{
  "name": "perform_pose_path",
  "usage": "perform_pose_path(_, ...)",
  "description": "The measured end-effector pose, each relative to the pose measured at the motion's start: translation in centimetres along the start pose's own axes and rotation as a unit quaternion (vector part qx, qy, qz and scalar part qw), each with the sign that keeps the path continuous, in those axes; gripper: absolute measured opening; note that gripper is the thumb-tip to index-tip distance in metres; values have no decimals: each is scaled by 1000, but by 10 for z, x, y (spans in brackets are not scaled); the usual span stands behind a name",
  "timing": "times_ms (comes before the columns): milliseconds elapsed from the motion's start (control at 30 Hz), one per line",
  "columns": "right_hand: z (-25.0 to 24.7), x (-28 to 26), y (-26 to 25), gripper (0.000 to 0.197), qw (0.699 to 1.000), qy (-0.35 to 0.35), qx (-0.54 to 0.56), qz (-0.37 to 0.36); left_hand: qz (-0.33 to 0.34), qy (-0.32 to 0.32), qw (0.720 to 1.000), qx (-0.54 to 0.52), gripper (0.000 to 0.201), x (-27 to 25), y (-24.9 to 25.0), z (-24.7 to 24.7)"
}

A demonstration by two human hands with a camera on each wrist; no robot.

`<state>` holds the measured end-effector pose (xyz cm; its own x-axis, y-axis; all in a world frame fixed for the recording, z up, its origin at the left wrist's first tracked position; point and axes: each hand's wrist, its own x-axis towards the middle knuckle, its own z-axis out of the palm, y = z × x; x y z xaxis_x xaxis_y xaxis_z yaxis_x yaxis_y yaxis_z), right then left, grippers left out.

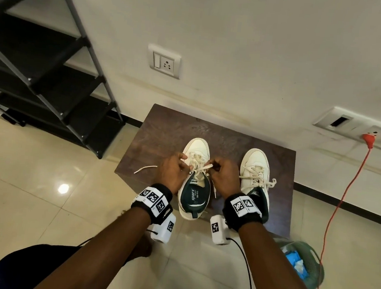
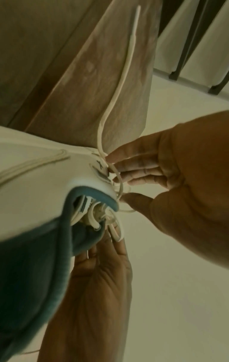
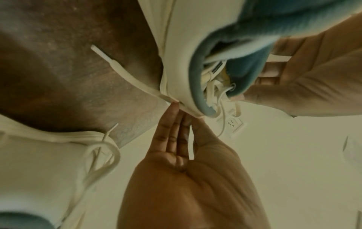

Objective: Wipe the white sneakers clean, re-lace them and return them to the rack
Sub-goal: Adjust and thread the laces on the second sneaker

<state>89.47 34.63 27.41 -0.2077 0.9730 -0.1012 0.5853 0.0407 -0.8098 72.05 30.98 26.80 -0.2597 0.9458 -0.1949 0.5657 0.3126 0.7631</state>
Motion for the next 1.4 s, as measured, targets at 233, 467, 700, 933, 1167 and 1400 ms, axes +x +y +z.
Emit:
perform_pose_path(233,-6,-3,-5,17,998,23,-55,-8,3,0,1000,-4,9,2,0,3)
perform_pose_path(467,-3,-4,-5,15,999,13,-27,25,-4,2,999,48,8,4,5,6)
perform_pose_path(700,-16,2,-19,17,996,62,-65,-10,-16,13,995,97,8,6,11,9)
perform_pose_path(933,-5,3,-8,4,999,6,-32,36,-16,8,994,106,8,6,14,5)
perform_pose_path(1167,-16,11,-17,12,994,46,-103,-5,-8,11,992,121,6,4,15,5)
perform_pose_path(1400,-3,2,-18,13,992,1,-119,33,-6,26,993,114,7,-1,22,1)
